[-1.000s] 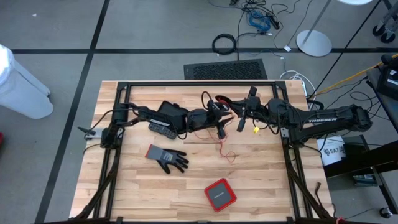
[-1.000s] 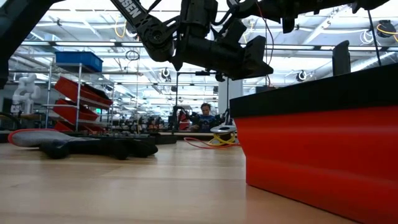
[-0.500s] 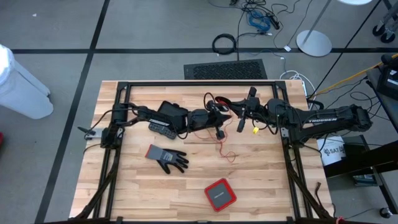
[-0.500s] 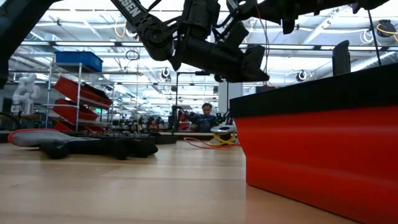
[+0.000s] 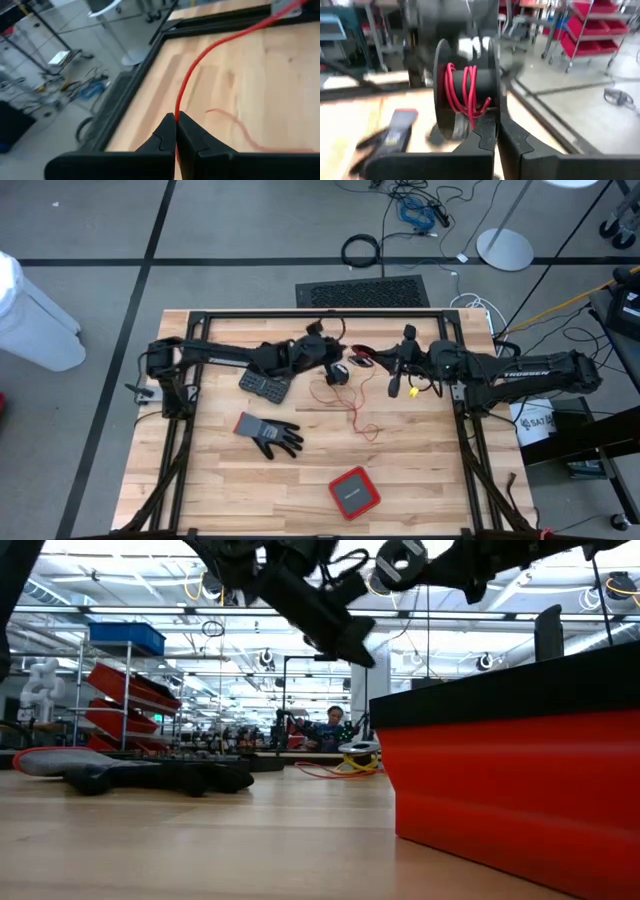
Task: Coil cords
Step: Coil the red wire onto the spool
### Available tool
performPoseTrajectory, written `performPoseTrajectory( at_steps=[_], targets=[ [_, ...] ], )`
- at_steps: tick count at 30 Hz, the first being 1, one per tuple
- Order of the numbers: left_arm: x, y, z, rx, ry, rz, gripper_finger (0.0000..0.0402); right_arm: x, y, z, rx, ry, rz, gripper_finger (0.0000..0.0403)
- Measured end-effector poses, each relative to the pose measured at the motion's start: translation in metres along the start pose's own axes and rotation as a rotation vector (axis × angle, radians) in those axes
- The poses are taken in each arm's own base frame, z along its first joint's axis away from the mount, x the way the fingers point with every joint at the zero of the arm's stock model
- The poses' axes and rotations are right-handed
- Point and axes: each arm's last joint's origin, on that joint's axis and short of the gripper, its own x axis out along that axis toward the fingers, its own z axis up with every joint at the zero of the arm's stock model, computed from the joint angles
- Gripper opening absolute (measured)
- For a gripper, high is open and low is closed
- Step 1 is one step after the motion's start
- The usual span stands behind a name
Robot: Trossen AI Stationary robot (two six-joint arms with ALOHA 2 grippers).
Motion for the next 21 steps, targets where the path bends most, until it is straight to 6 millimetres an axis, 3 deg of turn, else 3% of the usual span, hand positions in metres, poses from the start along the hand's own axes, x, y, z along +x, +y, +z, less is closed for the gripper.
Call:
performPoseTrajectory(
  at_steps=[11,16,21],
  targets=[
    [-0.050,0.034,0.017,0.035,0.083,0.064,0.0000,-0.001,0.001,-0.013,-0.047,0.128,-0.010,0.0000],
    [-0.057,0.036,0.021,-0.022,0.060,0.036,0.0000,0.003,0.000,-0.019,-0.078,0.181,-0.050,0.0000],
    [-0.058,0.030,0.027,-0.060,0.003,-0.029,0.0000,0.019,0.001,-0.033,-0.112,0.265,-0.088,0.0000]
  ],
)
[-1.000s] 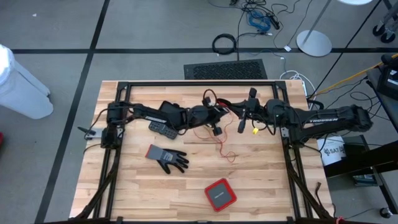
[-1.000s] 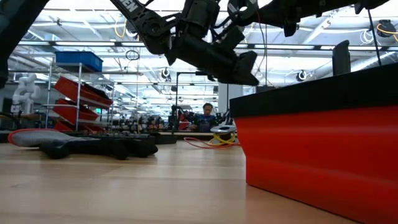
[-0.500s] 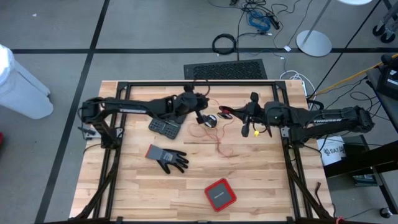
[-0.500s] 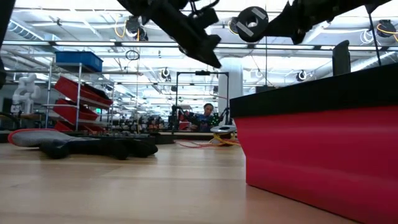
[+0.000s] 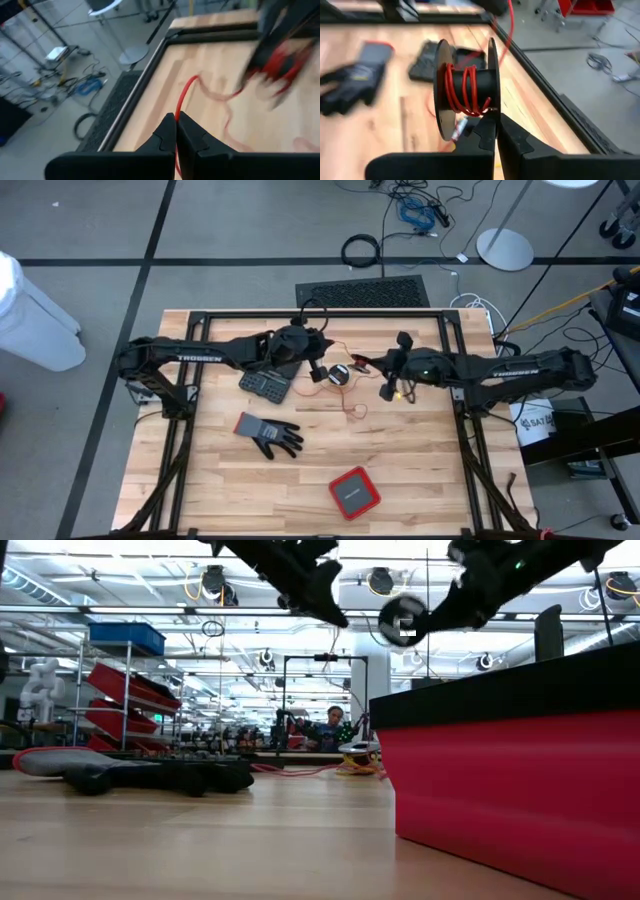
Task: Coil cords
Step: Coil the red wire onto the spool
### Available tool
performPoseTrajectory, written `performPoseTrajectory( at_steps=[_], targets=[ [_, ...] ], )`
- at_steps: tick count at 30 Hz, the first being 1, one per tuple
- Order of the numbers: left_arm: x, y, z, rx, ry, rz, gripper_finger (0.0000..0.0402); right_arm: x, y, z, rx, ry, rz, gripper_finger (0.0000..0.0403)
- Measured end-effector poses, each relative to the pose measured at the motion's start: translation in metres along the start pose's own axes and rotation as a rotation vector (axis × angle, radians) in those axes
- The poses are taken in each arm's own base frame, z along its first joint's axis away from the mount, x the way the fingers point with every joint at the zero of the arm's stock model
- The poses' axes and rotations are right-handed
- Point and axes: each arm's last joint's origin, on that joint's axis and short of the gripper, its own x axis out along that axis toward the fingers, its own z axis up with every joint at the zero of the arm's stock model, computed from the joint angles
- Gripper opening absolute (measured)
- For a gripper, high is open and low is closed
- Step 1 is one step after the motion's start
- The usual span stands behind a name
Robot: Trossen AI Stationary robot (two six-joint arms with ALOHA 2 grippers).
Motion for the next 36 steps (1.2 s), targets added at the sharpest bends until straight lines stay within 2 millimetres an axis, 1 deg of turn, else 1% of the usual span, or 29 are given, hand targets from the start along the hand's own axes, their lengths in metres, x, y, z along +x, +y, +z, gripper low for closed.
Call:
performPoseTrajectory(
  at_steps=[5,11,15,18,24,28,33,36],
  targets=[
    [-0.002,-0.006,0.001,-0.015,-0.005,-0.023,0.0000,0.015,0.000,-0.007,-0.036,0.056,-0.152,0.0000],
    [-0.005,-0.015,0.002,-0.003,-0.003,-0.055,0.0000,0.021,0.000,-0.010,-0.072,0.079,-0.264,0.0000],
    [-0.008,-0.023,0.004,-0.006,-0.018,-0.089,0.0000,0.024,-0.001,-0.011,-0.076,0.085,-0.281,0.0000],
    [-0.011,-0.030,0.008,-0.027,-0.063,-0.141,0.0000,0.029,-0.003,-0.011,-0.066,0.077,-0.292,0.0000],
    [-0.016,-0.041,0.020,-0.072,-0.176,-0.191,0.0000,0.046,-0.002,-0.011,-0.052,0.043,-0.281,0.0000],
    [-0.007,-0.047,0.017,-0.099,-0.183,-0.216,0.0000,0.055,0.000,-0.009,-0.028,-0.004,-0.284,0.0000],
    [0.020,-0.064,0.003,-0.114,-0.171,-0.278,0.0000,0.055,0.001,0.002,0.007,-0.112,-0.252,0.0000],
    [0.037,-0.071,-0.007,-0.113,-0.156,-0.277,0.0000,0.052,0.001,0.006,0.018,-0.141,-0.210,0.0000]
  ],
)
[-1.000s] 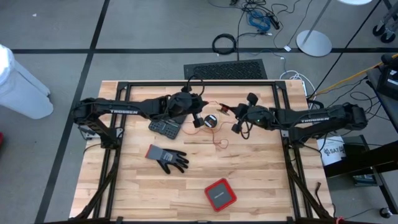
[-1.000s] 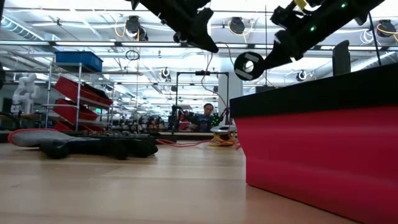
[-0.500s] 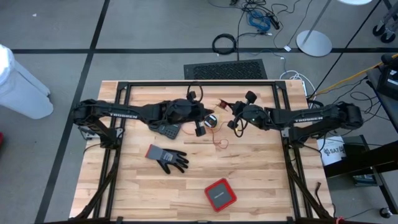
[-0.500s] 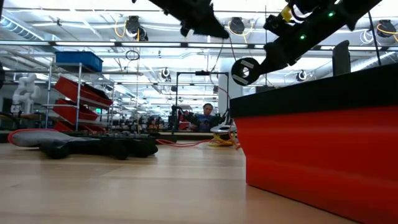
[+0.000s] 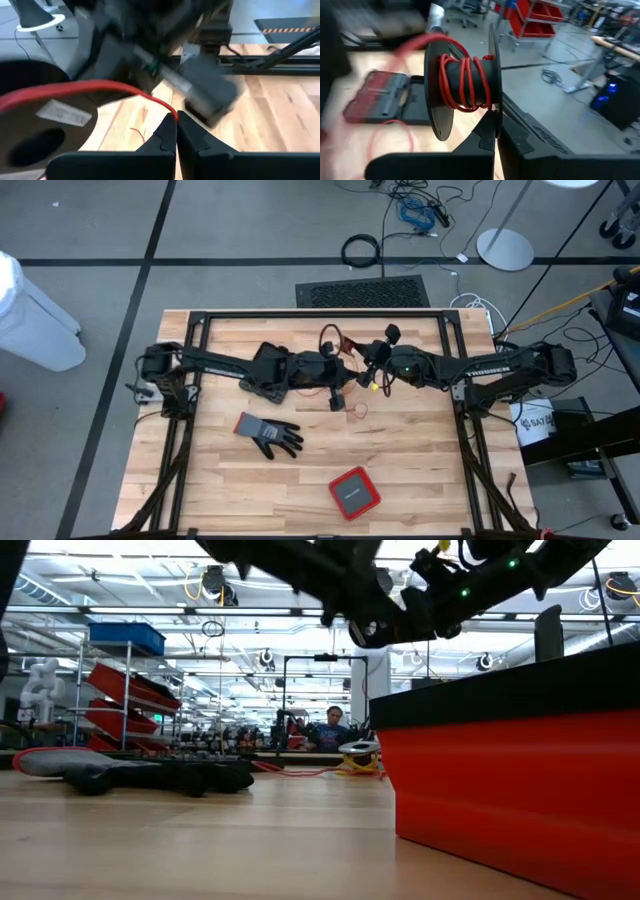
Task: Coil cords
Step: Coil the red wire onto the spool
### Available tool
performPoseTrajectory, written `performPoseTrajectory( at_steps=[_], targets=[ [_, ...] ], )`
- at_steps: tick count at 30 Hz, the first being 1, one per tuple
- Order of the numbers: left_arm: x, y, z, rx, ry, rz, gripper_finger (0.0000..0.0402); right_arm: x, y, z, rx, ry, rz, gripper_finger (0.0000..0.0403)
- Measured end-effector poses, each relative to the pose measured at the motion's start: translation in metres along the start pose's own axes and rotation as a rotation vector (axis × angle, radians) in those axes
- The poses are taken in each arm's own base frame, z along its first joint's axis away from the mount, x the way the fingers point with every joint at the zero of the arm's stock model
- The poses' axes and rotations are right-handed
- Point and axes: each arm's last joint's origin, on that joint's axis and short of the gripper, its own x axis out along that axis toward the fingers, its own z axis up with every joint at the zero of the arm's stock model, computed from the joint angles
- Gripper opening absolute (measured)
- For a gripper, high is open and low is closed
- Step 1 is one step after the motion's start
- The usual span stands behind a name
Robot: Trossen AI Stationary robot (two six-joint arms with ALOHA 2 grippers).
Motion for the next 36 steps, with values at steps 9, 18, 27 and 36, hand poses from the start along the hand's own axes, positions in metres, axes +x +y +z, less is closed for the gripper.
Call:
performPoseTrajectory(
  at_steps=[9,18,27,36],
  targets=[
    [0.017,0.018,-0.015,-0.014,0.012,0.122,0.0000,-0.002,0.003,0.001,0.030,-0.005,0.074,0.0000],
    [0.016,0.025,-0.028,0.037,0.135,0.237,0.0000,-0.015,-0.004,0.011,0.049,-0.048,0.092,0.0000],
    [0.014,0.043,-0.031,0.051,0.148,0.265,0.0009,-0.034,-0.013,0.010,0.050,0.033,0.187,0.0000],
    [0.015,0.050,-0.032,0.058,0.154,0.200,0.0070,-0.045,-0.019,0.018,0.073,-0.017,0.189,0.0000]
  ],
)
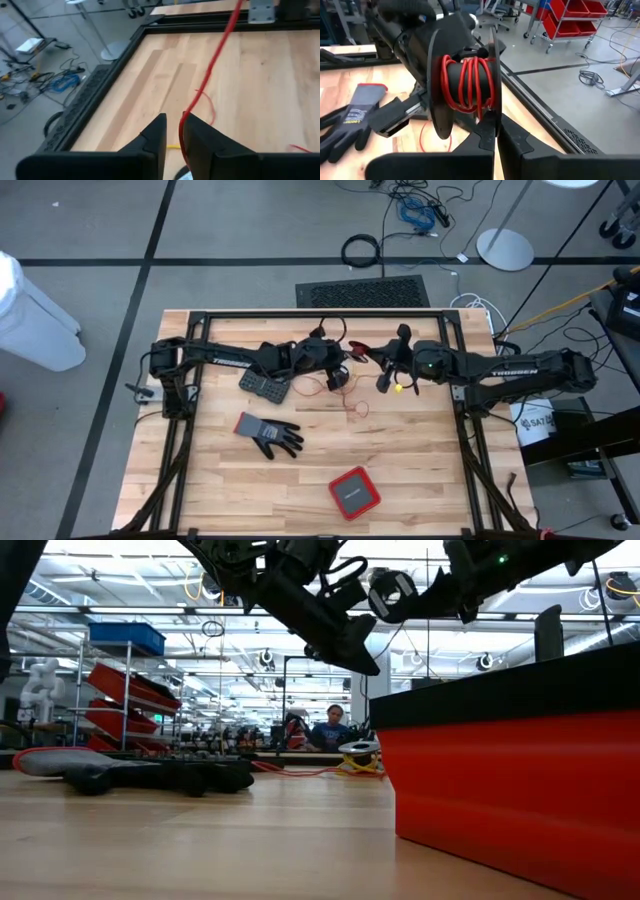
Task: Coil cords
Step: Coil the red wire onto the spool
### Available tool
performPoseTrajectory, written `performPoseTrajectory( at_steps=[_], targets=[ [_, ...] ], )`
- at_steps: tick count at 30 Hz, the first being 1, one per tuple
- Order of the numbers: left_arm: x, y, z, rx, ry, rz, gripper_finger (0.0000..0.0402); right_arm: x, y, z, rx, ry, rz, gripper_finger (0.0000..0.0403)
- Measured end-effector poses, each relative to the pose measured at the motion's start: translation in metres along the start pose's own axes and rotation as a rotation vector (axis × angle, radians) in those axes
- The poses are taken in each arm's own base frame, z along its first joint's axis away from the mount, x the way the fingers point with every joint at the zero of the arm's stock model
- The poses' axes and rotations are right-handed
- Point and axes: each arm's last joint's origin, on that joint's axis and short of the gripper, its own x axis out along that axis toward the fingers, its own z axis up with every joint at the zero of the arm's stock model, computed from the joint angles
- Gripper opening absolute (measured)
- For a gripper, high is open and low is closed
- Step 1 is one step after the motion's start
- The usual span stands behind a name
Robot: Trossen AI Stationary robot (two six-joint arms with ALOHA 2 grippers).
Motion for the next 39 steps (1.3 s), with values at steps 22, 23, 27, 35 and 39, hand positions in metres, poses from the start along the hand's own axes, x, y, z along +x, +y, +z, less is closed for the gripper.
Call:
performPoseTrajectory(
  at_steps=[22,23,27,35,39],
  targets=[
    [0.039,-0.017,-0.033,-0.051,0.001,-0.141,0.0075,-0.023,-0.007,0.014,0.027,-0.094,0.028,0.0000],
    [0.041,-0.017,-0.035,-0.051,0.005,-0.143,0.0075,-0.024,-0.007,0.014,0.027,-0.097,0.028,0.0000],
    [0.044,-0.019,-0.040,-0.049,0.019,-0.144,0.0075,-0.024,-0.008,0.013,0.020,-0.086,0.028,0.0000],
    [0.044,-0.020,-0.045,-0.039,0.061,-0.172,0.0075,-0.024,-0.007,0.009,0.006,-0.044,0.028,0.0000],
    [0.044,-0.021,-0.050,-0.019,0.121,-0.177,0.0058,-0.024,-0.007,0.008,0.001,-0.030,0.028,0.0000]
  ],
)
